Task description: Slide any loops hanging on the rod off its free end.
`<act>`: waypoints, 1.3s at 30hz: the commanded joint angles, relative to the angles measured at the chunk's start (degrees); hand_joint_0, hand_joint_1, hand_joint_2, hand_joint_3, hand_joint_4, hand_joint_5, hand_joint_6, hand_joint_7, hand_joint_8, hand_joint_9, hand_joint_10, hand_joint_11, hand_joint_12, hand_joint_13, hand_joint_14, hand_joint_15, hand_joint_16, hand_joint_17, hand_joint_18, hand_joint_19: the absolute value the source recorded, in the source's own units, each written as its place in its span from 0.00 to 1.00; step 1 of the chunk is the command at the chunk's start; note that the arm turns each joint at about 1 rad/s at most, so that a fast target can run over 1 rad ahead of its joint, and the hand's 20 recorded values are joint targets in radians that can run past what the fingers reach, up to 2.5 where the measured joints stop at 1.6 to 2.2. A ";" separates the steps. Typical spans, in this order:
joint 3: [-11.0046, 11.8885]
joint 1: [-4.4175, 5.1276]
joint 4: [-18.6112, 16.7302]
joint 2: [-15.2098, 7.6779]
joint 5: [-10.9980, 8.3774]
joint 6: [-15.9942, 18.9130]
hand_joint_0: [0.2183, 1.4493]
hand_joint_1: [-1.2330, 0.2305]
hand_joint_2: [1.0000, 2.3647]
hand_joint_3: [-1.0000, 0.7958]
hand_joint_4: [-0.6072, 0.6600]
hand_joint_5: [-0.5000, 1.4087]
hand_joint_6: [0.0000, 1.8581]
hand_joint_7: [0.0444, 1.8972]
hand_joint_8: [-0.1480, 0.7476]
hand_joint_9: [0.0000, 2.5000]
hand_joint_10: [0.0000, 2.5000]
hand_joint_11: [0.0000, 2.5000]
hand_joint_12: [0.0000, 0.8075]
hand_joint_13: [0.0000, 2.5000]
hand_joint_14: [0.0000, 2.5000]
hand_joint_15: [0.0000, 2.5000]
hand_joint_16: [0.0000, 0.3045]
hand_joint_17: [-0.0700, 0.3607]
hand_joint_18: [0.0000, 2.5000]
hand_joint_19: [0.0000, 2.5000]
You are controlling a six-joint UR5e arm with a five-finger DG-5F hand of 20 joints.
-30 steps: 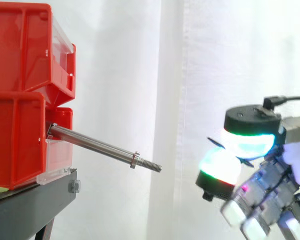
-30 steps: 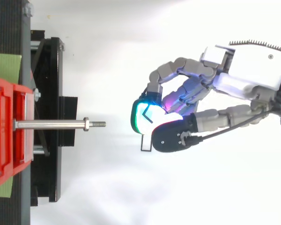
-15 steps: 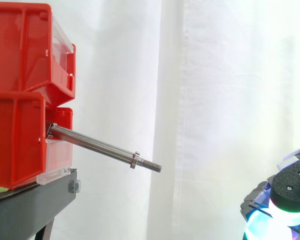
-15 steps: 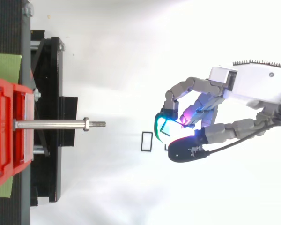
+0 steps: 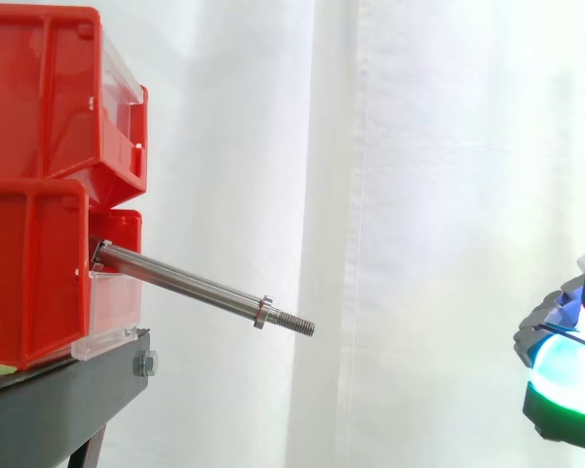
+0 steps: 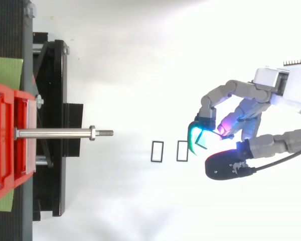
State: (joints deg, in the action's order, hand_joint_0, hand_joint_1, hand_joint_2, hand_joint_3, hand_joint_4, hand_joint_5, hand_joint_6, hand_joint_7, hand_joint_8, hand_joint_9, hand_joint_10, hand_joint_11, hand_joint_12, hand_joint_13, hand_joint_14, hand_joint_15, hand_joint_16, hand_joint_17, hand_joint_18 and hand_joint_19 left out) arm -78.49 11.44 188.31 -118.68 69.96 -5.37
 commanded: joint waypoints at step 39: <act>0.00 0.08 -12.97 0.03 -0.09 -0.61 0.30 0.30 0.12 0.58 0.30 0.20 0.49 0.58 0.62 0.41 0.00 0.13 0.55 0.37 0.00 0.08 0.23 0.52 0.45 0.19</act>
State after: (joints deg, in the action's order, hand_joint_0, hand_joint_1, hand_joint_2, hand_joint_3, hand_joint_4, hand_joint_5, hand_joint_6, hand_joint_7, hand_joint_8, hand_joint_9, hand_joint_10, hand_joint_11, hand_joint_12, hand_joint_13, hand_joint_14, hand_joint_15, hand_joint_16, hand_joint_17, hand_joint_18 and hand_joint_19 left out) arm -78.51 11.51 175.34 -118.58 69.89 -5.96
